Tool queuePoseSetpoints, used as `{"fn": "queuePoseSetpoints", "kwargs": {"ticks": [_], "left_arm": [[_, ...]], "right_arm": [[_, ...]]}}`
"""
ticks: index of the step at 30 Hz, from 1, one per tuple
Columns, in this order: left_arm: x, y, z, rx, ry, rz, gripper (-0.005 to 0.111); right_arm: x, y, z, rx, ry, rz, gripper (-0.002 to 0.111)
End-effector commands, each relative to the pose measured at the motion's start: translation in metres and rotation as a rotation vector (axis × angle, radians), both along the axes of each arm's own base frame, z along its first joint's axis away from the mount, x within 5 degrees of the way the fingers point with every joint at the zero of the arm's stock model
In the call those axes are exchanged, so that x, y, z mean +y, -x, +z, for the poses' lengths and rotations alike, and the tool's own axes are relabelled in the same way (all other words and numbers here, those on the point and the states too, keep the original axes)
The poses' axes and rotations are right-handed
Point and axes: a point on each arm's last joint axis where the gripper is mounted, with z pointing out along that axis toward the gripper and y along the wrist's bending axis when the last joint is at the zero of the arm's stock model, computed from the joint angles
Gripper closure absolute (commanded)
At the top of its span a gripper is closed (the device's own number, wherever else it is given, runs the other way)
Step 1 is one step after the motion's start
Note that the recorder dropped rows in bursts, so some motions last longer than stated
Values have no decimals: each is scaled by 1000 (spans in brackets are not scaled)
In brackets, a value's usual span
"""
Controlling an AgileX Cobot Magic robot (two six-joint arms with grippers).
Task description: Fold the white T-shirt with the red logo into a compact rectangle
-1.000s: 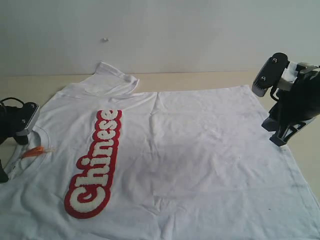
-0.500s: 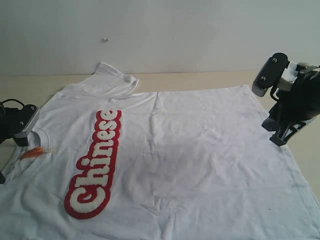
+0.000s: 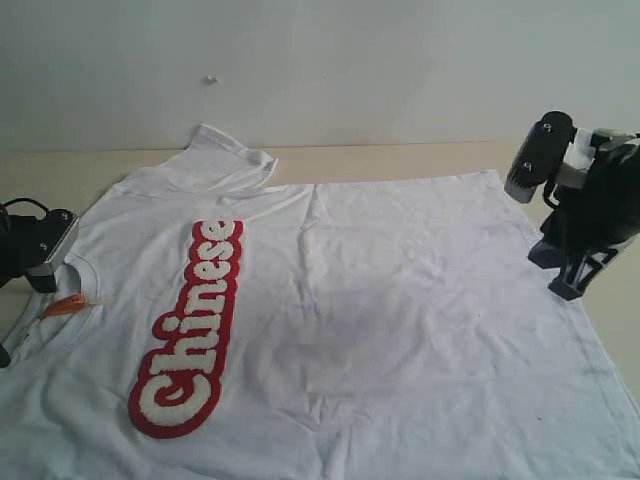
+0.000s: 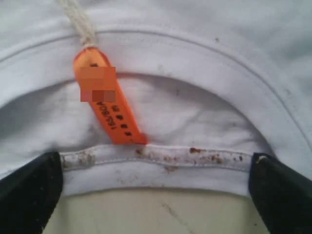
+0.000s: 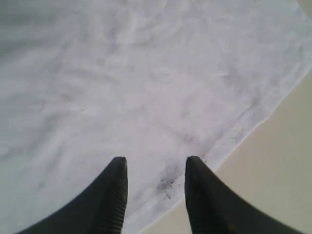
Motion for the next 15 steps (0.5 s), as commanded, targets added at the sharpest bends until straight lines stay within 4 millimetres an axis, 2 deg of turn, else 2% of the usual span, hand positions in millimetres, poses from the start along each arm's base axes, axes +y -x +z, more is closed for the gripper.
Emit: {"fn": "queuePoseSetpoints", "kwargs": {"ticks": [1, 4, 8, 12, 15], "left_arm": [[1, 3, -8, 38, -9, -8, 3], [1, 3, -8, 38, -9, -8, 3], [1, 3, -8, 38, -9, -8, 3], [1, 3, -8, 38, -9, -8, 3], [1, 3, -8, 38, -9, -8, 3]], "right_arm": [[1, 11, 0, 94, 26, 105, 69], [3, 18, -2, 169, 2, 124, 69], [7, 18, -1, 165, -58, 92, 69], [8, 12, 1, 123, -112, -10, 69], [4, 5, 3, 41, -88, -47, 69]]}}
